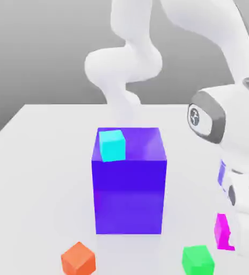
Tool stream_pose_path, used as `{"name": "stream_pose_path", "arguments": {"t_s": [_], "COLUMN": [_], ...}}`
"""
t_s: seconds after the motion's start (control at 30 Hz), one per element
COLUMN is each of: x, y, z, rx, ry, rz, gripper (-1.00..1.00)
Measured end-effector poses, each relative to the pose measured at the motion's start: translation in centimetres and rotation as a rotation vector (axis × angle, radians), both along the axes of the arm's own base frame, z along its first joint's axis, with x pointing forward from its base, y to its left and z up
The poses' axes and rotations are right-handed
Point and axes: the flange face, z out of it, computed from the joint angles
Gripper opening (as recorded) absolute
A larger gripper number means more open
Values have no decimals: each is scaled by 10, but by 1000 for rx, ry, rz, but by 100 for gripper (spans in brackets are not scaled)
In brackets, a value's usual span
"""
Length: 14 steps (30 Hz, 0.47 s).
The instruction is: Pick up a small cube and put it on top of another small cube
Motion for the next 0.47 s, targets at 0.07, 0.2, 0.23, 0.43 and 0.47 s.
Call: {"name": "stream_pose_path", "arguments": {"t_s": [0.07, 0.2, 0.23, 0.43, 0.47], "x": [-1, -2, -2, -1, -1], "y": [-5, -7, -7, -7, -7], "z": [-23, -47, -47, -25, -12], "rx": [1, 1, 1, 2, 2], "ry": [0, 1, 1, -1, -1], "rz": [-8, -11, -11, -11, -11], "gripper": [-100, 100, 100, 100, 100]}}
